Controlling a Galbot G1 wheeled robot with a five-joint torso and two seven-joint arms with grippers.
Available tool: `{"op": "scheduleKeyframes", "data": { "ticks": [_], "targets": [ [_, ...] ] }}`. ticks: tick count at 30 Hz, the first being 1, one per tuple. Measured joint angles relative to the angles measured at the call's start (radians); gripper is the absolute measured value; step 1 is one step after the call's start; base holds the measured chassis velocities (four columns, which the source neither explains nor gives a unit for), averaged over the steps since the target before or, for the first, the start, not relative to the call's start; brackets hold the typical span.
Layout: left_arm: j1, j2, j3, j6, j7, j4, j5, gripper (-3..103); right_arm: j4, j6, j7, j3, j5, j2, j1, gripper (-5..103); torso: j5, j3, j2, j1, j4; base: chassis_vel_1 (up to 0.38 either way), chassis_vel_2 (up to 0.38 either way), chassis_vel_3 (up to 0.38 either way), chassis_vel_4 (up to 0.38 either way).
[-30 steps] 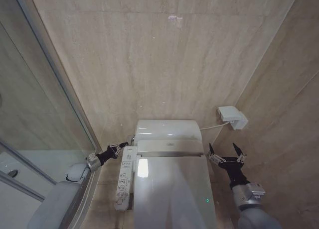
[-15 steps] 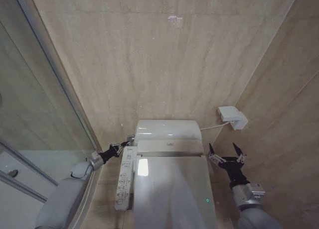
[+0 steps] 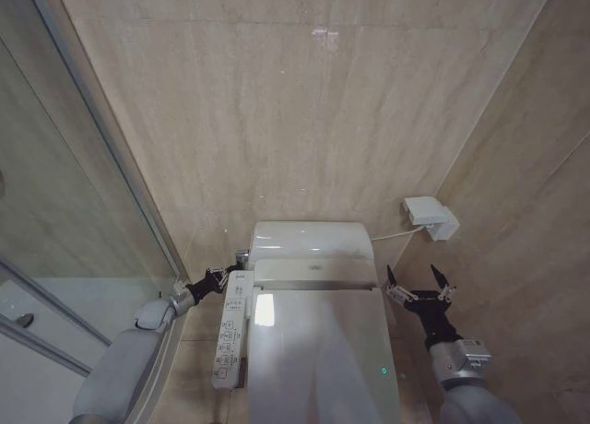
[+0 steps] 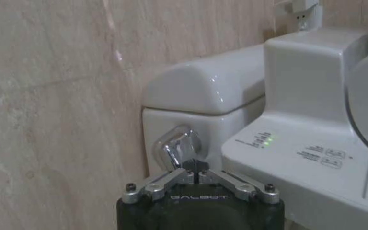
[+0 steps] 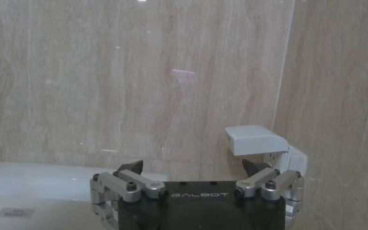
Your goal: Open the toilet lid, clean the toilet bowl with a toilet brush, close the toilet lid, and flush.
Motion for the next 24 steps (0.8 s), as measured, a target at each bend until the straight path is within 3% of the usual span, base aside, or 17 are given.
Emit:
{"op": "scheduleKeyframes", "data": {
  "ticks": [24],
  "targets": [
    [-0.014, -0.010, -0.001, 0.002, 0.011, 0.010, 0.003, 0, 0.000, 0.000, 0.000, 0.000, 0.000, 0.000, 0.000, 100, 0.0001, 0.000, 0.000, 0.000, 0.0002, 0.000, 0.000, 0.000, 0.000]
  ]
}}
